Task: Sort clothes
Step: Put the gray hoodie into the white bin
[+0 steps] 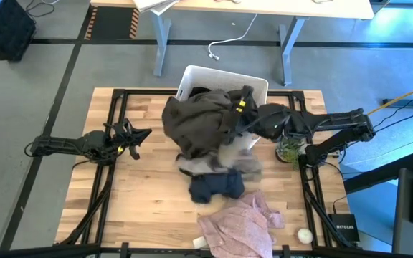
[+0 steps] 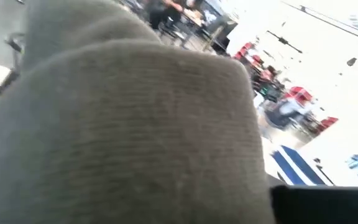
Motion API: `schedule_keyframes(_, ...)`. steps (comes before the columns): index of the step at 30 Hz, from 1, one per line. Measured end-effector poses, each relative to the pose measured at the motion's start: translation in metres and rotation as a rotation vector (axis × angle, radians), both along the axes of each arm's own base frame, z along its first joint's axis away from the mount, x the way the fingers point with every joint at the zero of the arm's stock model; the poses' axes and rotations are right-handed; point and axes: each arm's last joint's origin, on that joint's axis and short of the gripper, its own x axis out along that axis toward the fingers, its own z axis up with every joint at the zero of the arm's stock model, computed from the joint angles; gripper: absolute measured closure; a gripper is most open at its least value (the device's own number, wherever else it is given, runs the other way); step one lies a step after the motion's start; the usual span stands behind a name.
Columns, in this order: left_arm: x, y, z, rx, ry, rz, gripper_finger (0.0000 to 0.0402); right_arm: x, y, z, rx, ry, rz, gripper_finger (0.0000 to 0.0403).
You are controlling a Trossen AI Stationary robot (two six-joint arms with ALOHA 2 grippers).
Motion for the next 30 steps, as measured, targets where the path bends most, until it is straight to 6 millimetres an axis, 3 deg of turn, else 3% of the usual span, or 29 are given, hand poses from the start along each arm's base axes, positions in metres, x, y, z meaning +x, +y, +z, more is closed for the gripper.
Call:
schedule_keyframes(7, 0.000, 0.000, 0.000, 0.007, 0.007, 0.001, 0.0398, 0.007, 0.018, -0.010, 0.047, 0.032, 0.141, 0.0378)
schedule_keyframes(13, 0.000, 0.000, 0.000, 0.003, 0.001, 0.001, 0.0398, 0.005, 0.019, 0.007, -0.178, -0.034, -0.040, 0.0376)
schedule_keyframes(17, 0.000, 0.000, 0.000, -0.003, 0.000, 0.001, 0.0398, 0.000, -0.003, 0.023, -0.265, -0.080, -0.196, 0.0376)
schedule_keyframes(20, 0.000, 0.000, 0.000, -0.003, 0.000, 0.000, 0.0398, -0.002, -0.028, 0.022, -0.275, -0.035, -0.288, 0.0375)
schedule_keyframes(24, 0.000, 0.000, 0.000, 0.002, 0.004, 0.001, 0.0398, -0.003, -0.066, 0.002, -0.172, 0.087, -0.355, 0.0375)
schedule_keyframes(30, 0.000, 0.000, 0.000, 0.003, 0.006, 0.000, 0.0398, -0.010, -0.125, -0.045, 0.170, 0.298, -0.431, 0.0375)
